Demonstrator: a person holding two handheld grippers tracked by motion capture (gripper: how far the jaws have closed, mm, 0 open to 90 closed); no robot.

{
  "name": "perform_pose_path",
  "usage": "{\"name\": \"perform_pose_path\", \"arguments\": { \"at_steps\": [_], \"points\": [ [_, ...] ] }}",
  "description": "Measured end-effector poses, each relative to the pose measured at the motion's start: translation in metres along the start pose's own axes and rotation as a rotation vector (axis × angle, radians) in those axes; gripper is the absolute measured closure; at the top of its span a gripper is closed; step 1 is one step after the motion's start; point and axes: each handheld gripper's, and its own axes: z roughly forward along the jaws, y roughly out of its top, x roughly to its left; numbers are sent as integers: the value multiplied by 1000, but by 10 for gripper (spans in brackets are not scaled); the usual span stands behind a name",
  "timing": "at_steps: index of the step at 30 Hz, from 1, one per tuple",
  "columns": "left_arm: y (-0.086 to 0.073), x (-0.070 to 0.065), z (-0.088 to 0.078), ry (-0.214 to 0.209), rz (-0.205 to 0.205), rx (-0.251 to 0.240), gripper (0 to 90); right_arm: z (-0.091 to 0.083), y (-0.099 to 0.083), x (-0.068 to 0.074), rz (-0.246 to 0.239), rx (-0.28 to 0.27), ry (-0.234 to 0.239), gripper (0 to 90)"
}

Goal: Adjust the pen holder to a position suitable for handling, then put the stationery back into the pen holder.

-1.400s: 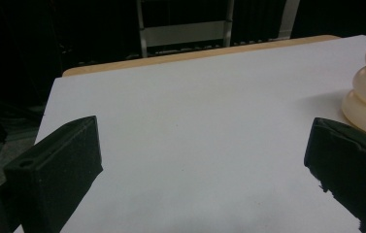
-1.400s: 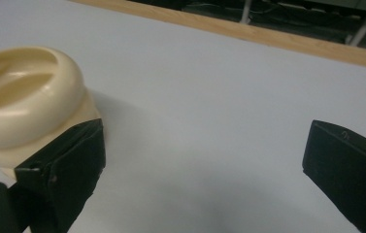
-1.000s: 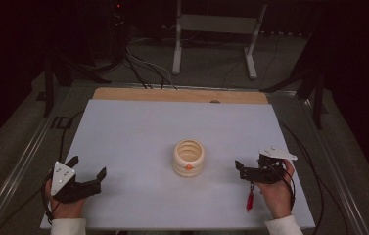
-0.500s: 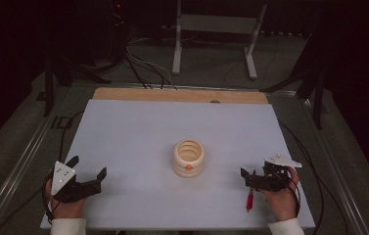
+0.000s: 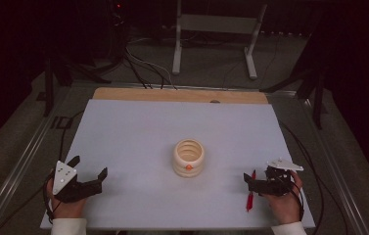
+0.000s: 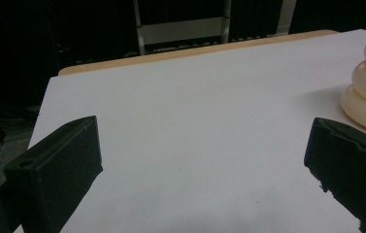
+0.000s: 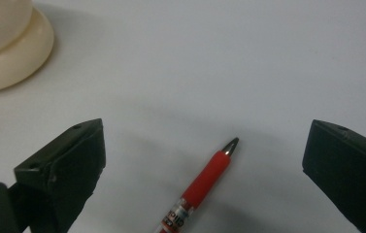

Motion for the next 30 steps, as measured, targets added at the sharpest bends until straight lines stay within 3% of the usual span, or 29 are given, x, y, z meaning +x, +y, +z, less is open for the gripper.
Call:
{"name": "perform_pose_path", "arguments": {
  "at_steps": [11,15,25,30],
  "points": [
    [0,0,1,-1,2,2,7,6,-4,-2,17,80,2,29],
    [0,0,0,-1,-1,0,7,7,-4,-4,35,88,-9,88],
    [0,-1,2,-3,3,4,7,23,-6,-9,54,151,0,415],
    [-1,-1,2,-4,6,10,7,29,-1,-8,49,165,-38,542]
  ]
}}
